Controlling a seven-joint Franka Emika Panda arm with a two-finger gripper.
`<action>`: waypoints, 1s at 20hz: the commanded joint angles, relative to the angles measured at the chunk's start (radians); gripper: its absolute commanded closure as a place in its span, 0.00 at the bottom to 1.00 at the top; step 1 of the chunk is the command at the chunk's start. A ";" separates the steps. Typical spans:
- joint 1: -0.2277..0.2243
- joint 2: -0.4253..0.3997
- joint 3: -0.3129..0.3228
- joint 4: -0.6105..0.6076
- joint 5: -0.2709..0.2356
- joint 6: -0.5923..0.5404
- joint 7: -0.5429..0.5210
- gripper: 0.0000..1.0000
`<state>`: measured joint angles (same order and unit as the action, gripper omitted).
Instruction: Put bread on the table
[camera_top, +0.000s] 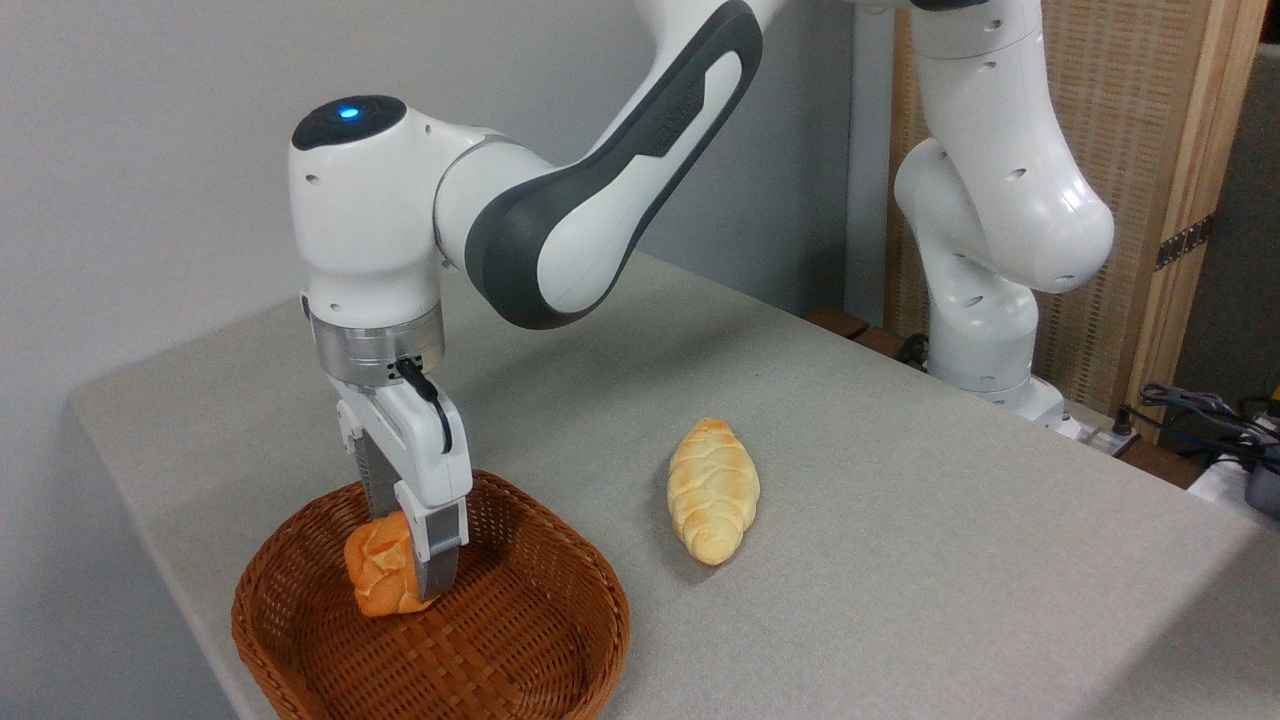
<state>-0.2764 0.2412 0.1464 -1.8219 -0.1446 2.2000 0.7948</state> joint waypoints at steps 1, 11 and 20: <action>-0.003 0.006 0.002 0.001 0.075 0.021 0.021 0.39; 0.000 0.006 0.004 0.003 0.073 0.021 0.027 0.63; 0.000 0.006 0.004 0.004 0.071 0.021 0.027 0.63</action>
<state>-0.2759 0.2441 0.1489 -1.8207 -0.0789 2.2010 0.8139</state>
